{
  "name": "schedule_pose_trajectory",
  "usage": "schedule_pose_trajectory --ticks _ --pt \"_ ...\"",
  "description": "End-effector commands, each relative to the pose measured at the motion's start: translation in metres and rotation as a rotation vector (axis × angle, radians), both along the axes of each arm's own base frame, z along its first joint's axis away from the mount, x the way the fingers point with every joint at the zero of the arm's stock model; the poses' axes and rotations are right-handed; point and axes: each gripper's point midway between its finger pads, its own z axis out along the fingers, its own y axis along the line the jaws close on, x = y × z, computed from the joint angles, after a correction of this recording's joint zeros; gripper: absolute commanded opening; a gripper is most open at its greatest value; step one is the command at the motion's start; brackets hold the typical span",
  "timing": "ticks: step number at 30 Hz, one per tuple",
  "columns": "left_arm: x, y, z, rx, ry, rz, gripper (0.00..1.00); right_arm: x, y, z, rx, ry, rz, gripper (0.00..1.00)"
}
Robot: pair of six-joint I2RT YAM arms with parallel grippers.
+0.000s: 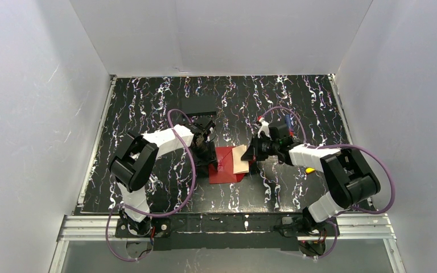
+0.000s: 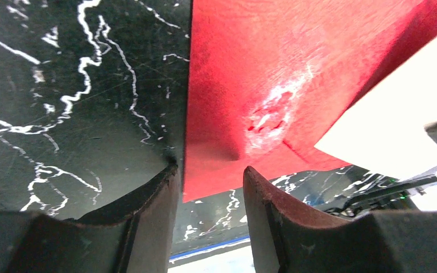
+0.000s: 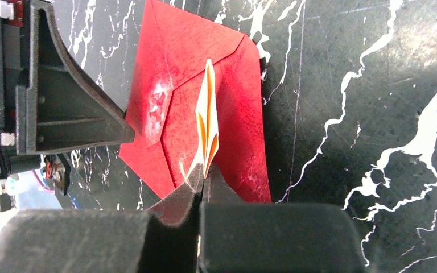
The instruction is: Place the letter into the envelope and seal it
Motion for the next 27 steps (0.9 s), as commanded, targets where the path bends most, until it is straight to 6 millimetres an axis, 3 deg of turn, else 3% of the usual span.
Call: schedule_pose_trajectory --ticks 1,12,27 --pt "-0.009 -0.006 -0.007 -0.030 0.062 0.058 0.42 0.005 -0.002 -0.009 -0.037 0.018 -0.096 0.01" --pt "-0.005 -0.020 -0.007 -0.101 0.097 0.132 0.40 0.005 -0.008 -0.015 -0.060 0.140 -0.264 0.01" --pt "0.006 -0.020 -0.009 -0.094 0.063 0.100 0.41 -0.004 0.026 -0.018 -0.024 0.174 -0.117 0.01"
